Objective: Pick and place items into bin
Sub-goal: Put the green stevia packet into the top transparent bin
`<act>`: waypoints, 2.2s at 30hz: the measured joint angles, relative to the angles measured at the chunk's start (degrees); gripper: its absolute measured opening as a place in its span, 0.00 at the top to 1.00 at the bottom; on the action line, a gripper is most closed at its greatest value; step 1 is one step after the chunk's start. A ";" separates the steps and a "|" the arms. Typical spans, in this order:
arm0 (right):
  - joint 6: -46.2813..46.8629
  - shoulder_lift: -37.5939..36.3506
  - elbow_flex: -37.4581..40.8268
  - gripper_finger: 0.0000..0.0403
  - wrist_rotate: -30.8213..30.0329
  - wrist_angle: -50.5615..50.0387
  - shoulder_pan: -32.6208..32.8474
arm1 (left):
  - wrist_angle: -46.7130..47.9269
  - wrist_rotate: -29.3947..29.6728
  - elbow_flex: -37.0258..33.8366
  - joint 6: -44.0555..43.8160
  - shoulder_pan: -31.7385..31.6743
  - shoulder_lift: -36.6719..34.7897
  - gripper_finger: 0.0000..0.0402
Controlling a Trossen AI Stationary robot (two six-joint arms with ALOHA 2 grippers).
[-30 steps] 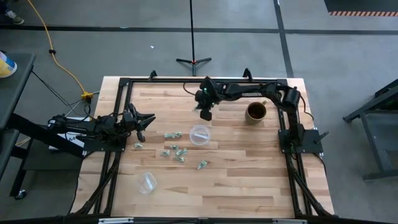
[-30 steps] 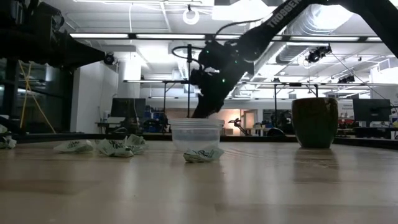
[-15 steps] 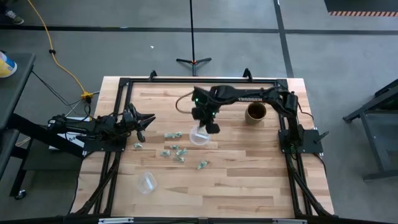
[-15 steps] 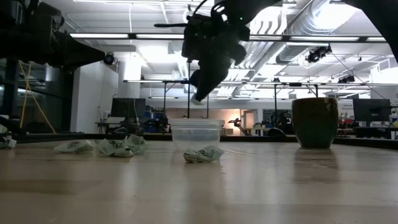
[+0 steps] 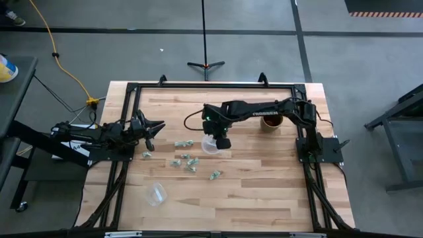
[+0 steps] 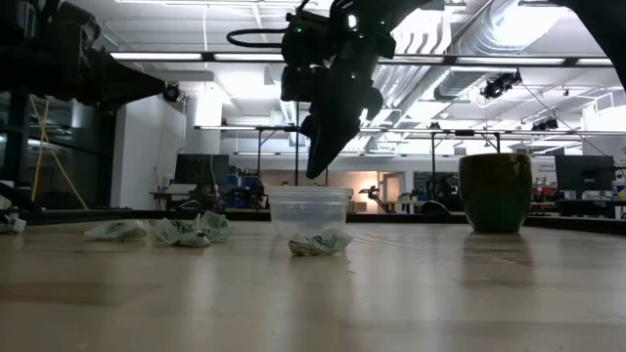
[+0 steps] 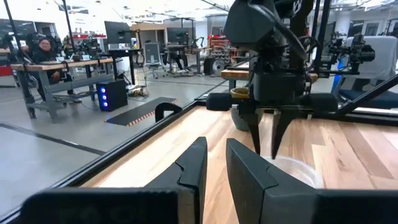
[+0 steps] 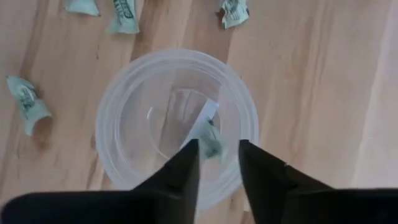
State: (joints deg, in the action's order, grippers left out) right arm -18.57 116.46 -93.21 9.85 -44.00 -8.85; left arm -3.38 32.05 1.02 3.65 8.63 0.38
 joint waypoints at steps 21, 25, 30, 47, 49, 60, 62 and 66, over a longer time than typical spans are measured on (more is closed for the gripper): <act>4.59 0.01 0.28 0.64 6.83 6.70 15.98 | 0.55 -0.01 0.00 0.58 0.00 0.00 0.76; 6.97 0.47 4.28 0.66 6.74 14.45 19.25 | 0.55 -0.02 -0.01 0.58 -0.01 0.00 0.76; 6.00 0.57 10.17 0.65 -0.22 22.21 22.35 | 0.52 -0.03 0.00 0.58 -0.01 0.00 0.76; 6.34 0.54 21.27 0.55 -7.38 33.09 21.62 | 0.48 -0.04 0.00 0.56 0.01 0.00 0.76; 6.38 0.44 21.89 0.57 -5.72 33.14 21.26 | 0.48 -0.04 -0.01 0.56 -0.01 0.00 0.76; 6.56 0.44 21.90 0.80 -5.29 32.71 21.12 | 0.46 -0.04 0.00 0.58 0.01 0.00 0.76; 6.55 0.42 21.60 0.85 -5.27 32.36 21.14 | 0.46 -0.04 0.00 0.56 0.01 0.00 0.76; 5.43 0.44 18.63 0.94 -5.89 30.80 20.92 | 0.46 -0.04 0.00 0.56 0.01 0.00 0.76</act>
State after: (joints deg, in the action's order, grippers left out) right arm -13.13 116.90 -74.58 3.96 -13.20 12.07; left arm -2.92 32.01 1.02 4.21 8.64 0.38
